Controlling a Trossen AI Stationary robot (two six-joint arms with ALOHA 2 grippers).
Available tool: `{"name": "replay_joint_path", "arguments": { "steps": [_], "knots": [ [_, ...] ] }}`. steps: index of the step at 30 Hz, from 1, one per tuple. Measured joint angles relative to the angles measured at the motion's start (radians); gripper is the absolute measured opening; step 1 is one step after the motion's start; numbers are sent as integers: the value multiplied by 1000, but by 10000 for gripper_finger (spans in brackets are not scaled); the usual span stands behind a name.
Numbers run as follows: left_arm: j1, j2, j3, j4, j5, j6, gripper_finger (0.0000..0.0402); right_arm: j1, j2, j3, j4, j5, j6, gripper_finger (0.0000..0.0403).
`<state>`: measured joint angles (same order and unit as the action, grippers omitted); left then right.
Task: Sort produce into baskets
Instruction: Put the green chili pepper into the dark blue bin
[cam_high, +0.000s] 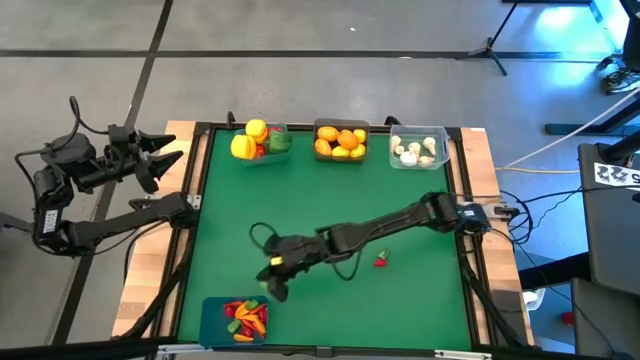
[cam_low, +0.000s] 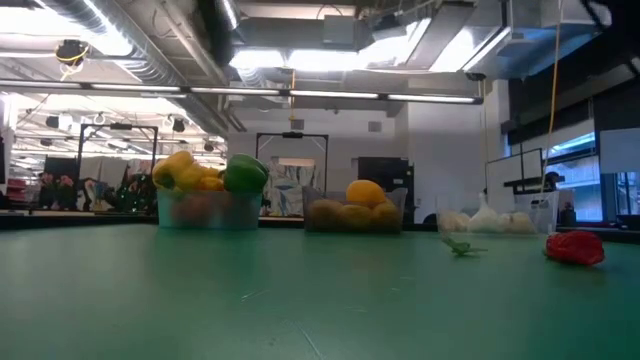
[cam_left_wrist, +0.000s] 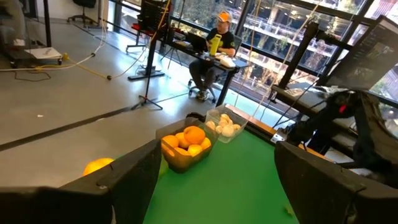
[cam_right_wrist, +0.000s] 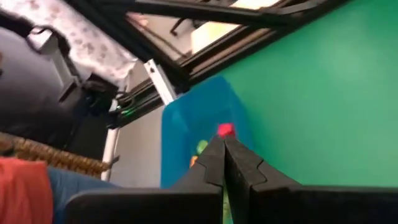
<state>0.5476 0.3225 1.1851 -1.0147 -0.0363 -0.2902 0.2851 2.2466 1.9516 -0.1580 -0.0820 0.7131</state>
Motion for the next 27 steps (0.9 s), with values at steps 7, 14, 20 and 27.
{"name": "replay_joint_path", "arguments": {
  "steps": [7, 14, 20, 27],
  "knots": [
    [0, 0, 0, 0, -1, 1, 308, 4, 158, 176, 36, -79, -53, 1],
    [0, 0, 0, -4, -2, 0, 308, 3, 220, 183, 124, -95, -53, 1],
    [0, 0, 0, -10, -2, 0, 308, 17, 273, 183, 239, -113, -40, 1],
    [0, 0, 0, -28, -10, 10, 308, 45, 292, 183, 281, -93, -109, 1]
  ]
}}
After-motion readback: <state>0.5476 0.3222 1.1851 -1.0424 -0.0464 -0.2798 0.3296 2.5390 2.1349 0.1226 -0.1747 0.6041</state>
